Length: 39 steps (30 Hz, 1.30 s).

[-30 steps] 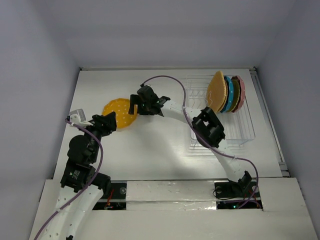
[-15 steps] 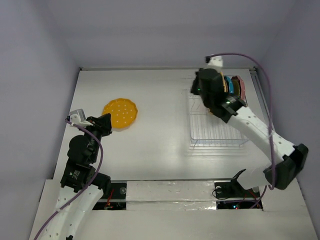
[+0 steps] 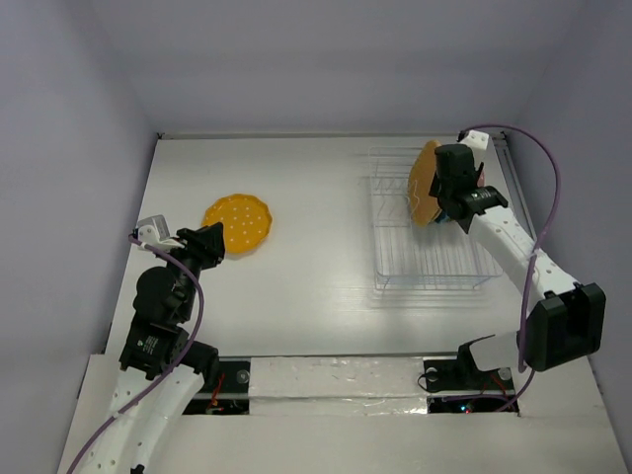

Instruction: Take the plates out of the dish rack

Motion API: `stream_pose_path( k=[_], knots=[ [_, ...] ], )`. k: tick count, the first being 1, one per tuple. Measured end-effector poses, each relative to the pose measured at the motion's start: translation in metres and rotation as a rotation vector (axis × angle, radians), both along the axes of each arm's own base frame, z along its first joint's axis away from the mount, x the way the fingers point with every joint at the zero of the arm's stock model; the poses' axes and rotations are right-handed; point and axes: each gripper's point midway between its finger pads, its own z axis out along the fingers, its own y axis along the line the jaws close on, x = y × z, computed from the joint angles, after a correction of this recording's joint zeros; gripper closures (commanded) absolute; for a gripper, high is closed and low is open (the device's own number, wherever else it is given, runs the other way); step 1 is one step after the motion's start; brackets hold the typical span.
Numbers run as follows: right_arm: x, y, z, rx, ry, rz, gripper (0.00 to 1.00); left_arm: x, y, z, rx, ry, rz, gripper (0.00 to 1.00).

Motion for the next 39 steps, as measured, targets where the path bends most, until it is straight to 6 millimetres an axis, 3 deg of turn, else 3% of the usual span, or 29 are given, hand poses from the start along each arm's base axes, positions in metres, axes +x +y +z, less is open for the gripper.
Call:
stream_pose_path(
  k=[4, 6, 8, 9, 11, 19, 24, 32, 36, 39],
  knots=[
    [0.009, 0.001, -0.023, -0.016, 0.061, 0.013, 0.70, 0.000, 0.000, 0.000, 0.001, 0.001, 0.000, 0.66],
    [0.012, 0.003, -0.033, -0.025, 0.089, 0.022, 0.76, 0.001, 0.000, -0.001, 0.001, 0.003, 0.000, 0.65],
    [0.015, 0.004, -0.038, -0.032, 0.106, 0.026, 0.77, 0.001, 0.000, -0.001, 0.002, 0.005, 0.000, 0.65],
    [0.016, 0.004, -0.037, -0.035, 0.108, 0.027, 0.88, 0.001, 0.000, -0.001, 0.002, 0.005, 0.000, 0.65],
    [0.019, 0.007, -0.033, -0.032, 0.104, 0.041, 0.97, 0.001, 0.000, -0.001, 0.002, 0.005, 0.000, 0.65],
    [0.017, 0.008, -0.024, -0.067, 0.110, 0.075, 1.00, 0.001, 0.000, -0.001, 0.002, 0.005, 0.001, 0.65],
    [0.009, 0.004, 0.018, -0.067, 0.034, 0.089, 1.00, 0.001, 0.001, -0.001, 0.002, 0.005, 0.007, 0.64],
    [-0.018, 0.013, 0.130, 0.039, -0.257, 0.163, 1.00, 0.002, 0.003, -0.001, 0.001, 0.005, 0.014, 0.64],
    [-0.037, 0.045, 0.155, 0.134, -0.333, 0.307, 1.00, 0.002, 0.006, -0.001, 0.001, 0.005, 0.024, 0.64],
    [-0.046, 0.098, 0.155, 0.211, -0.333, 0.482, 1.00, 0.002, 0.006, -0.001, 0.001, 0.005, 0.027, 0.64]
  ],
)
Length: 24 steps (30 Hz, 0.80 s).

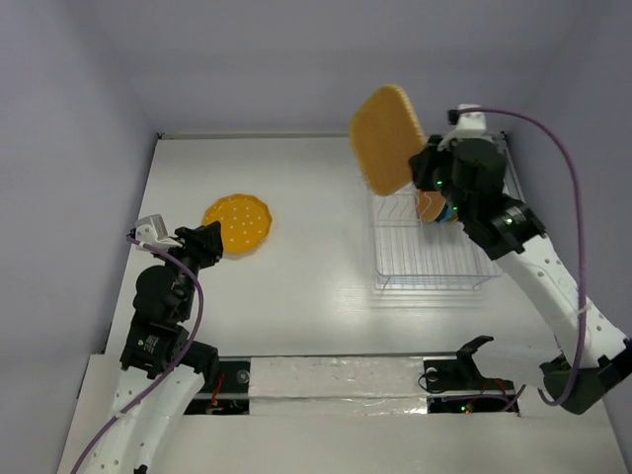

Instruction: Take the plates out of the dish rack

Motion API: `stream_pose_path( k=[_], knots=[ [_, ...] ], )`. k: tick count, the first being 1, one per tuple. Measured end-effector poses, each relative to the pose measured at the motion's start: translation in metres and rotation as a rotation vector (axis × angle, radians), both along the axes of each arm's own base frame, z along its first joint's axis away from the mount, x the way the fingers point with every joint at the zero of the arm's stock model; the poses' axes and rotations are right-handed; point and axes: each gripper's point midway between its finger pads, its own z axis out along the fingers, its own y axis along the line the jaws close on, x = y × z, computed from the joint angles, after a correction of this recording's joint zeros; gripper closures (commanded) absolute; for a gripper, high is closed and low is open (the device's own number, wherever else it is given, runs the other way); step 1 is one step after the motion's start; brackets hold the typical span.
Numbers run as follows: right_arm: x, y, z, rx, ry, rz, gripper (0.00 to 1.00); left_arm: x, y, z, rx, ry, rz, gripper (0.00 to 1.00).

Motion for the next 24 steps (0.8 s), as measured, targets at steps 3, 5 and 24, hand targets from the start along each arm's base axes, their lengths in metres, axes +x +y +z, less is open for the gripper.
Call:
stream_pose_path(
  k=[3, 5, 24],
  knots=[
    [-0.010, 0.072, -0.030, -0.020, 0.074, 0.214, 1.00, 0.000, 0.000, 0.000, 0.001, 0.001, 0.000, 0.64],
    [-0.021, 0.113, -0.063, -0.046, 0.157, 0.348, 1.00, 0.000, 0.000, 0.000, 0.001, 0.001, 0.000, 0.64],
    [-0.096, 0.199, -0.266, -0.080, 0.713, 0.760, 0.90, 0.002, 0.002, -0.002, 0.003, 0.010, 0.012, 0.64]
  ],
)
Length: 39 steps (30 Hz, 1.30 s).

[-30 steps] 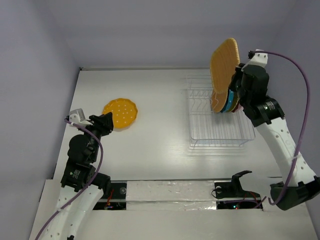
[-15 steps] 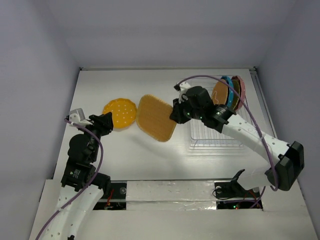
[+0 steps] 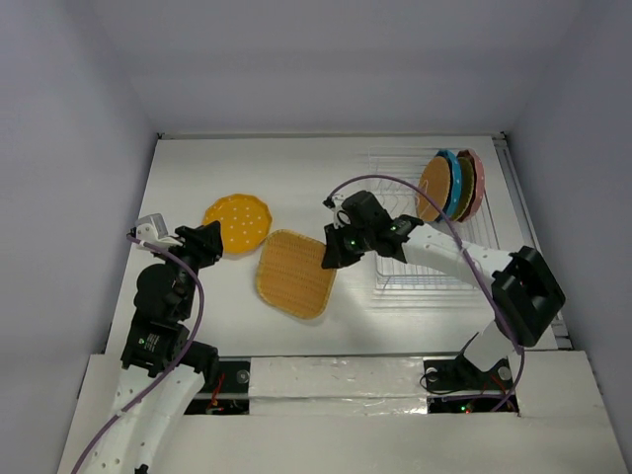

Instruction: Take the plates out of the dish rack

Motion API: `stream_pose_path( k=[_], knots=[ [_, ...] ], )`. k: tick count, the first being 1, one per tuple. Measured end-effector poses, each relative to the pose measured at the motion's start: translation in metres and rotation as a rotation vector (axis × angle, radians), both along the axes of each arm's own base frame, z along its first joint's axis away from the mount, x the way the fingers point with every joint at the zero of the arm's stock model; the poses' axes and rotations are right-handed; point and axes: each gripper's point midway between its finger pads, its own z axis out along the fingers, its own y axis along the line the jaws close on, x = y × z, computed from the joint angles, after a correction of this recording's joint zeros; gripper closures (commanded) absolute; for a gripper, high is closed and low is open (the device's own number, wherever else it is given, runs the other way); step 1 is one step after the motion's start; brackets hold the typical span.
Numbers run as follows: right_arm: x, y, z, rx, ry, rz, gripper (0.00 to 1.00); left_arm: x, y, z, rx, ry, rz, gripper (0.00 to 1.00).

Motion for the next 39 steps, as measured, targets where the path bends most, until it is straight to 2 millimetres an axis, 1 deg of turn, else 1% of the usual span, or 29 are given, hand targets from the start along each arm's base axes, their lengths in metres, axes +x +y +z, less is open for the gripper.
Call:
stream_pose_path(
  k=[1, 3, 4, 7, 10, 13, 15, 16, 17, 19, 20, 23, 25, 27, 28, 30, 31, 32, 33, 34, 36, 37, 38, 39],
  knots=[
    [0.003, 0.002, -0.002, 0.003, 0.004, -0.014, 0.84, 0.000, 0.000, 0.000, 0.000, 0.000, 0.000, 0.64],
    [0.009, 0.006, -0.002, 0.008, -0.001, -0.044, 0.76, 0.000, 0.000, 0.000, 0.000, 0.000, 0.000, 0.64],
    [0.014, 0.006, -0.003, 0.001, -0.017, -0.064, 0.70, 0.000, 0.000, 0.000, 0.000, 0.000, 0.000, 0.64],
    [0.029, -0.007, -0.015, -0.084, -0.066, -0.142, 0.62, 0.000, 0.000, 0.000, 0.000, 0.000, 0.000, 0.63],
    [0.037, -0.020, -0.032, -0.166, -0.079, -0.198, 0.58, 0.000, 0.000, 0.000, 0.000, 0.000, 0.000, 0.63],
    [0.038, -0.030, -0.044, -0.218, -0.071, -0.224, 0.56, 0.000, 0.000, 0.000, 0.000, 0.000, 0.000, 0.63],
    [0.038, -0.032, -0.048, -0.230, -0.071, -0.230, 0.51, 0.000, 0.000, 0.000, 0.000, 0.000, 0.000, 0.63],
    [0.038, -0.035, -0.050, -0.240, -0.075, -0.233, 0.46, 0.000, 0.000, 0.000, 0.000, 0.000, 0.000, 0.63],
    [0.037, -0.039, -0.053, -0.257, -0.077, -0.238, 0.43, 0.000, 0.000, 0.000, 0.000, 0.000, 0.000, 0.64],
    [0.035, -0.045, -0.059, -0.286, -0.073, -0.240, 0.41, 0.000, 0.000, 0.000, 0.000, 0.000, 0.000, 0.64],
    [0.034, -0.047, -0.061, -0.293, -0.072, -0.242, 0.40, 0.000, 0.000, 0.000, 0.000, 0.000, 0.000, 0.64],
    [0.033, -0.049, -0.063, -0.303, -0.073, -0.243, 0.32, 0.000, 0.000, 0.000, 0.000, 0.000, 0.000, 0.63],
    [0.032, -0.049, -0.062, -0.304, -0.076, -0.240, 0.30, 0.000, 0.000, 0.000, 0.000, 0.000, 0.000, 0.63],
    [0.031, -0.048, -0.060, -0.300, -0.079, -0.238, 0.30, 0.000, 0.000, 0.000, 0.000, 0.000, 0.000, 0.63],
    [0.031, -0.048, -0.057, -0.294, -0.081, -0.236, 0.33, 0.000, 0.000, 0.000, 0.000, 0.000, 0.000, 0.63],
    [0.030, -0.045, -0.043, -0.261, -0.102, -0.235, 0.43, 0.000, 0.000, 0.000, 0.000, 0.000, 0.000, 0.63],
    [0.030, -0.045, -0.029, -0.235, -0.122, -0.241, 0.67, 0.000, 0.000, 0.000, 0.000, 0.000, 0.000, 0.63],
    [0.031, -0.045, -0.014, -0.204, -0.150, -0.246, 0.85, 0.000, 0.000, 0.000, 0.000, 0.000, 0.000, 0.63],
    [0.034, -0.046, 0.009, -0.159, -0.193, -0.266, 1.00, 0.000, 0.000, 0.000, 0.000, 0.000, 0.000, 0.64],
    [0.036, -0.047, 0.027, -0.124, -0.230, -0.286, 1.00, 0.000, 0.000, 0.000, 0.000, 0.000, 0.000, 0.64],
    [0.045, -0.058, 0.069, -0.068, -0.321, -0.361, 1.00, 0.000, 0.000, 0.000, 0.000, 0.000, 0.000, 0.65],
    [0.052, -0.066, 0.089, -0.044, -0.368, -0.407, 1.00, 0.000, 0.000, 0.000, 0.000, 0.000, 0.000, 0.70],
    [0.060, -0.076, 0.106, -0.031, -0.409, -0.459, 1.00, 0.000, 0.000, 0.000, 0.000, 0.000, 0.000, 0.72],
    [0.070, -0.090, 0.122, -0.023, -0.449, -0.523, 1.00, 0.000, 0.000, 0.000, -0.001, 0.000, 0.000, 0.74]
  ],
)
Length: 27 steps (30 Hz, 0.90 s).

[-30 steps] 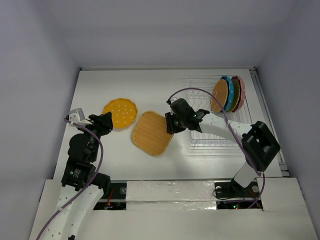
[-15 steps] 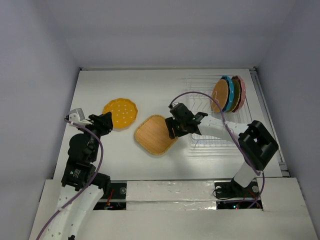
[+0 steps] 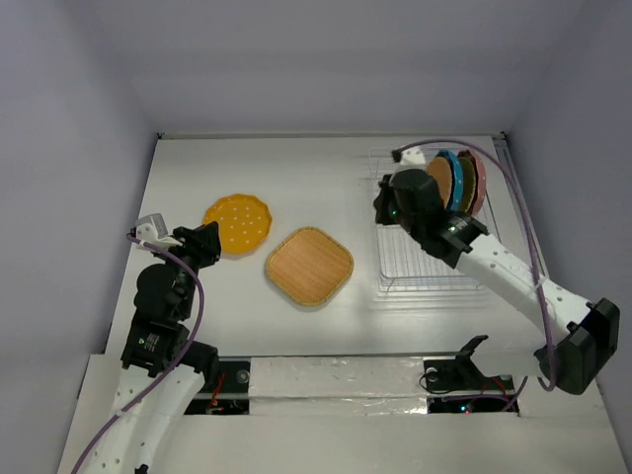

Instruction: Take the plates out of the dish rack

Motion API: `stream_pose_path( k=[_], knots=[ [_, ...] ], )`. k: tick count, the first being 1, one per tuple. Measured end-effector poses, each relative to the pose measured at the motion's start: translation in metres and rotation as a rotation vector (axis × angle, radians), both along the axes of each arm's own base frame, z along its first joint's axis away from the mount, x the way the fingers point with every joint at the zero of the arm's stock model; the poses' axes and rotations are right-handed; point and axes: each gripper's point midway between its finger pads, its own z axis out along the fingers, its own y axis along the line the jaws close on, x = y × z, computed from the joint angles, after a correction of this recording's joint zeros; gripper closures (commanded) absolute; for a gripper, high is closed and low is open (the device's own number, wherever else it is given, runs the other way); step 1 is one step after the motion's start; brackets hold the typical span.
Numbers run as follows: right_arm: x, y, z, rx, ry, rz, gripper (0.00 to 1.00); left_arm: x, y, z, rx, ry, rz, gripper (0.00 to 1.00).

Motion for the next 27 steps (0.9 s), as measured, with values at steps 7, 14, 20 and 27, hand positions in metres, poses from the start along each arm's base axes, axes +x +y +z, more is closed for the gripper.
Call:
stream_pose_path(
  k=[7, 14, 20, 27],
  knots=[
    [0.056, -0.145, 0.014, -0.075, -0.059, -0.479, 0.65, 0.000, 0.000, 0.000, 0.000, -0.001, 0.000, 0.95],
    [0.065, -0.187, -0.016, -0.173, 0.016, -0.609, 0.56, -0.001, 0.000, 0.001, -0.001, -0.003, 0.000, 0.86],
    [0.072, -0.190, -0.049, -0.224, 0.089, -0.626, 0.58, -0.001, 0.000, 0.002, -0.002, -0.007, 0.000, 0.75],
    [0.070, -0.204, -0.066, -0.250, 0.117, -0.680, 0.59, -0.001, 0.000, 0.002, -0.002, -0.007, 0.000, 0.72]
  ],
)
